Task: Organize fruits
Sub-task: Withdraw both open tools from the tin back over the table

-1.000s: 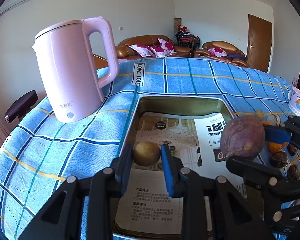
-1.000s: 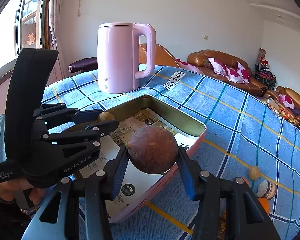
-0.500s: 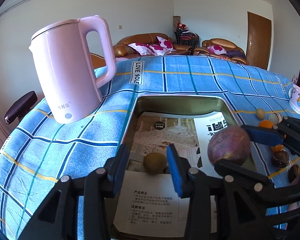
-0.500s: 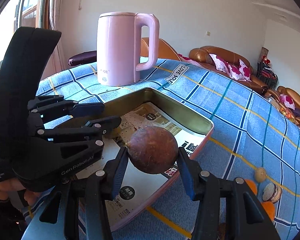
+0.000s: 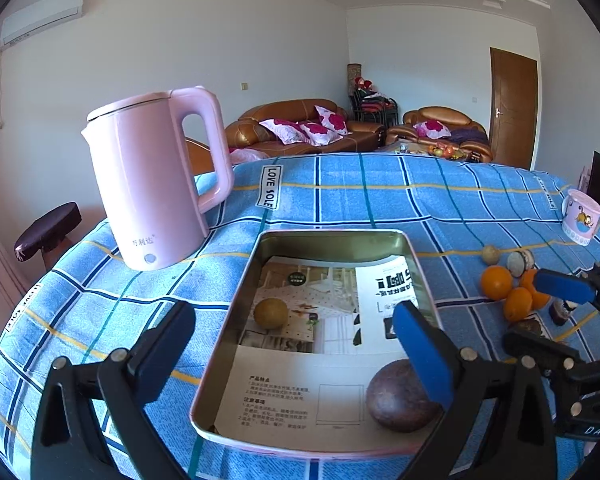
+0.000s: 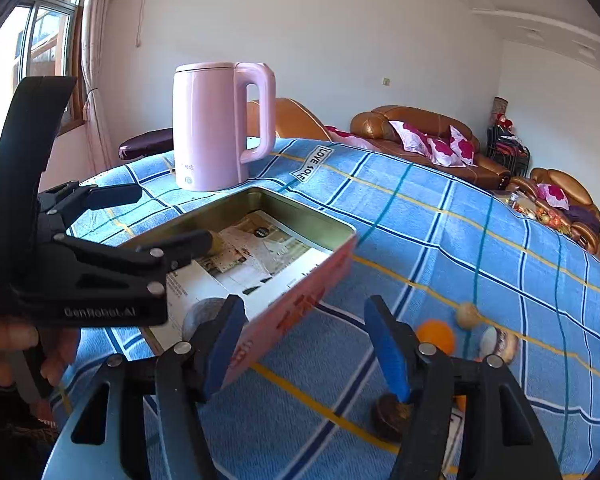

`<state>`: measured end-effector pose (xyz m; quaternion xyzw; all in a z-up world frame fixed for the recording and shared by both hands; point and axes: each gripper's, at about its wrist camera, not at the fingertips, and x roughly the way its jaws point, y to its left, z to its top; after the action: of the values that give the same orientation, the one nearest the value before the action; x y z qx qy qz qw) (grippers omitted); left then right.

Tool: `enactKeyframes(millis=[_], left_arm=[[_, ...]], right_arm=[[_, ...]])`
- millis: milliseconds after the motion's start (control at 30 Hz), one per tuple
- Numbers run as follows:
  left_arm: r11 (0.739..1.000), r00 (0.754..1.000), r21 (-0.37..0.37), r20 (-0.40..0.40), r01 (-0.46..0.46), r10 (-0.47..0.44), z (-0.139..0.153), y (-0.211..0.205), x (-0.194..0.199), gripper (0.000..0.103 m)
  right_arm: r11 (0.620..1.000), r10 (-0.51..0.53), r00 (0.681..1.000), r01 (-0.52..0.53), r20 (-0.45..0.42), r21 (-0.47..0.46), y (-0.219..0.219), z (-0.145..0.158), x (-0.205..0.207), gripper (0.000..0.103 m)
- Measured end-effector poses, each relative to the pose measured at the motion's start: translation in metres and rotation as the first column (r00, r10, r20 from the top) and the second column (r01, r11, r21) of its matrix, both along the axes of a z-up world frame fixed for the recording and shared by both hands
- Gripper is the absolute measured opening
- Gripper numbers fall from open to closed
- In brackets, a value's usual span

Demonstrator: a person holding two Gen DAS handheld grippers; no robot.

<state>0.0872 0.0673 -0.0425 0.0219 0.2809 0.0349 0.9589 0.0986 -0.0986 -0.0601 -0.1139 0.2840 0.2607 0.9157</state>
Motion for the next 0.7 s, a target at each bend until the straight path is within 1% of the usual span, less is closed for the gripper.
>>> enactKeyframes(millis=[133, 233, 333, 467, 567, 700], left_arm=[[0.999, 0.999, -0.02, 0.001, 0.039, -0.039, 0.0, -0.023, -0.006, 0.101], [0.997, 0.997, -0.031, -0.001, 0.077, -0.077, -0.002, -0.042, -0.011, 0.101], [0.993, 0.993, -0.028, -0.007, 0.116, -0.116, -0.005, -0.062, -0.014, 0.101], [0.988, 0.988, -0.014, -0.031, 0.154, -0.154, -0.011, -0.084, -0.014, 0.101], [0.986, 0.985, -0.001, -0.044, 0.167, -0.167, -0.015, -0.095, -0.014, 0.101], [0.984, 0.983, -0.003, -0.049, 0.178, -0.178, -0.018, -0.102, -0.015, 0.101]], right_arm=[[0.994, -0.106, 0.994, 0.106, -0.007, 0.032, -0.05, -0.001, -0.011, 0.067], [0.978, -0.207, 0.978, 0.207, -0.008, 0.031, -0.087, -0.002, -0.018, 0.068], [0.961, -0.273, 0.961, 0.274, -0.032, 0.042, -0.115, -0.006, -0.023, 0.068], [0.954, -0.293, 0.954, 0.296, -0.062, 0.047, -0.129, -0.015, -0.027, 0.068], [0.959, -0.275, 0.958, 0.279, -0.081, 0.043, -0.127, -0.022, -0.026, 0.068], [0.961, -0.273, 0.96, 0.275, -0.06, 0.02, -0.121, -0.021, -0.023, 0.068]])
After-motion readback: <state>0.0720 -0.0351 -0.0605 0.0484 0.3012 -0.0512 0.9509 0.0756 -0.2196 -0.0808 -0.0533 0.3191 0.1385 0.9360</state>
